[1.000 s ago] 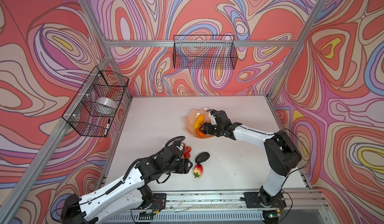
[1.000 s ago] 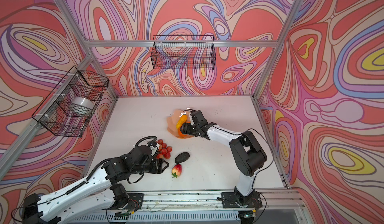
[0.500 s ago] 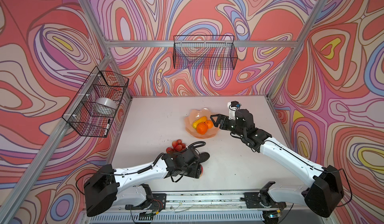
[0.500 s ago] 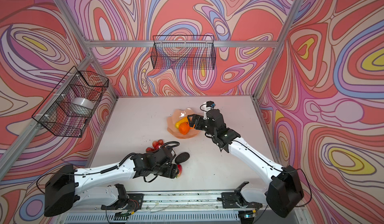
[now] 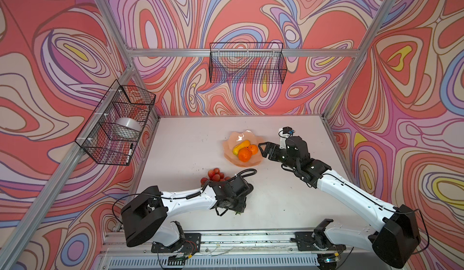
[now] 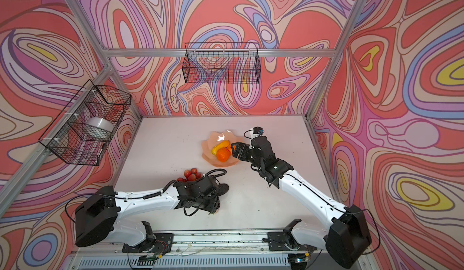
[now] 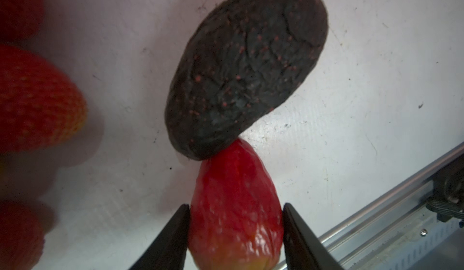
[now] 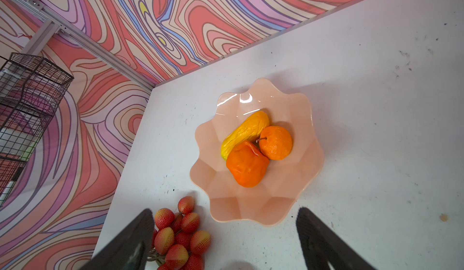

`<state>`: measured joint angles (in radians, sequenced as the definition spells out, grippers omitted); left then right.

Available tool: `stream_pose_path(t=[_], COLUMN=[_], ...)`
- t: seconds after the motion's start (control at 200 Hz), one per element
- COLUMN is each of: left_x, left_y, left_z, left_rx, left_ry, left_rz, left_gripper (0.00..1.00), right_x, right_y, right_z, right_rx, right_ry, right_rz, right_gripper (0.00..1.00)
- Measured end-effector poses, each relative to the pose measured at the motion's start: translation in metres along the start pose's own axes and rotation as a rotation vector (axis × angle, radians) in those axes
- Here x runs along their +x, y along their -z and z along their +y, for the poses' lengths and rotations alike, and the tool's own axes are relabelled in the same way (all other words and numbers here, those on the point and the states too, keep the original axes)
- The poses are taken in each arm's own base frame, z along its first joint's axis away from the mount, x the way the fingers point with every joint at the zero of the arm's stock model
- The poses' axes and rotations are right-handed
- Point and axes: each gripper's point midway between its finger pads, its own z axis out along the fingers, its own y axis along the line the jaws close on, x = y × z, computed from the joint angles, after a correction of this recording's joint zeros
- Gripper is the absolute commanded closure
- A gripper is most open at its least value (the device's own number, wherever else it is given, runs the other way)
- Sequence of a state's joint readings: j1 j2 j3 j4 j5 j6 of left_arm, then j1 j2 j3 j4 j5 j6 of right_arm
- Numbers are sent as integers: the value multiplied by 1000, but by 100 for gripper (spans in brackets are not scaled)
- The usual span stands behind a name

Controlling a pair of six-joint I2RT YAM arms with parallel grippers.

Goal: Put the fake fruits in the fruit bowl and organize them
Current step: 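Grasp the red-yellow pear with the left gripper, then lower the pear into the bowl edge nearest the robot and release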

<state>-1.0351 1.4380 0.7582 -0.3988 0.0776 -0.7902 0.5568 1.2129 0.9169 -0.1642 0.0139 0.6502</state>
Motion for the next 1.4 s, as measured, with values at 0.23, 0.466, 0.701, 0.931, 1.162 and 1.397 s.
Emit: stream_pose_path(t=[0.23, 0.466, 0.701, 0.931, 1.162, 1.397], left_x=[-9, -65, -159, -223, -254, -256], left_y=[43, 154, 184, 106, 54, 24], left_z=[-2, -13, 26, 51, 70, 77], left_rx=[50, 93, -53, -129, -139, -140], left_ry=[-7, -55, 22, 56, 121, 167], left_rz=[-103, -435, -597, -467, -390, -332], left_gripper=[66, 61, 61, 63, 64, 61], right_x=[0, 4, 4, -4, 15, 28], right_y=[-1, -5, 1, 37, 46, 44], right_z=[-4, -10, -15, -19, -35, -47], right_rx=[18, 38, 62, 73, 103, 139], right_ry=[-16, -38, -46, -52, -93, -115], right_rz=[-7, -5, -9, -63, -40, -5], right_gripper=[8, 8, 8, 8, 8, 8])
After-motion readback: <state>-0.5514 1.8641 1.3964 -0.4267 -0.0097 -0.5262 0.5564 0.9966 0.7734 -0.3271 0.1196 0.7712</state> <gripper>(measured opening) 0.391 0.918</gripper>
